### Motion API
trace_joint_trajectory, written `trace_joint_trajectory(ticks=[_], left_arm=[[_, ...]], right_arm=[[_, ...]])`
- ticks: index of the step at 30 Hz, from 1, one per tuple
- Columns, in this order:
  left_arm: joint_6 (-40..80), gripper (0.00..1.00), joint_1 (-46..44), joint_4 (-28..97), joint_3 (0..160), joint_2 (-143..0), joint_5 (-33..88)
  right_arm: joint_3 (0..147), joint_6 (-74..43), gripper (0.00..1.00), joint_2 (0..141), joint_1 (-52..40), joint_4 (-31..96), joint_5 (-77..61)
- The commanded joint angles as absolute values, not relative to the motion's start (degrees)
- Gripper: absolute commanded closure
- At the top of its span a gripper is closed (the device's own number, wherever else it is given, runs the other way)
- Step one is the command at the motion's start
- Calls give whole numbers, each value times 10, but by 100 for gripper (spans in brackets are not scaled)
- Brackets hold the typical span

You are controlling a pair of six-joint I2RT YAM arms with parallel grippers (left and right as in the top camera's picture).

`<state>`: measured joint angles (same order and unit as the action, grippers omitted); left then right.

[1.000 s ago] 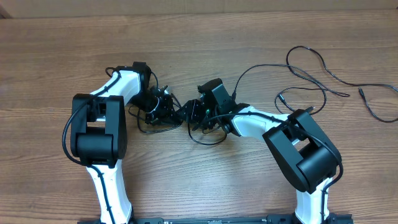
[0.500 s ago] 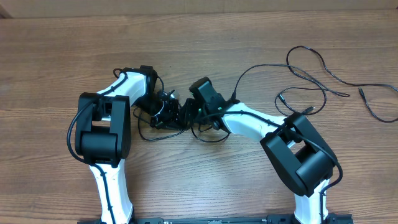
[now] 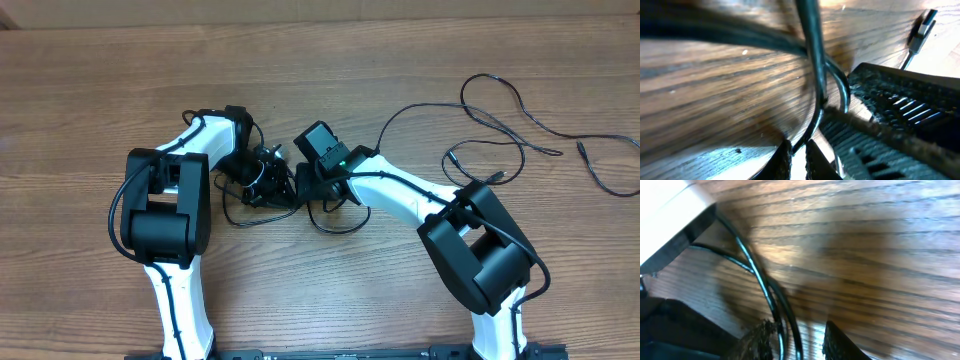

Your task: Untangle cables

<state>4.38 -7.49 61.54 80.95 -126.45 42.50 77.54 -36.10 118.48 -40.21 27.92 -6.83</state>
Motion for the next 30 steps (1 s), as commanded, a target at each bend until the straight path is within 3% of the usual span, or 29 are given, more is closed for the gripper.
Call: trace_joint_trajectory(ticks=[1, 7, 8, 10, 14, 18, 22, 26, 30], left_arm=[[20, 87, -75, 613, 806, -1273, 435], [21, 87, -75, 606, 806, -1273, 436], [21, 87, -75, 606, 806, -1273, 436], [21, 93, -75, 607, 806, -1273, 437], [-9, 95, -74, 609, 808, -1273, 503], [-52, 85, -73, 623, 825, -1272, 556], [-74, 82, -62, 668, 869, -1259, 544], [-81, 81, -40, 748, 944, -1243, 476], [-8, 79, -19, 814, 1009, -1241, 357]], right_arm=[[778, -350, 64, 1199, -404, 275, -89], [776, -350, 60, 1239, -416, 269, -89], [776, -350, 64, 1244, -416, 269, -88], [779, -350, 96, 1244, -414, 273, -73], [802, -336, 96, 1244, -415, 312, -39], [817, -325, 96, 1244, -415, 336, -30], [825, -325, 96, 1244, -411, 345, -26], [844, -294, 96, 1244, -401, 359, -44], [860, -270, 96, 1239, -398, 367, -61]])
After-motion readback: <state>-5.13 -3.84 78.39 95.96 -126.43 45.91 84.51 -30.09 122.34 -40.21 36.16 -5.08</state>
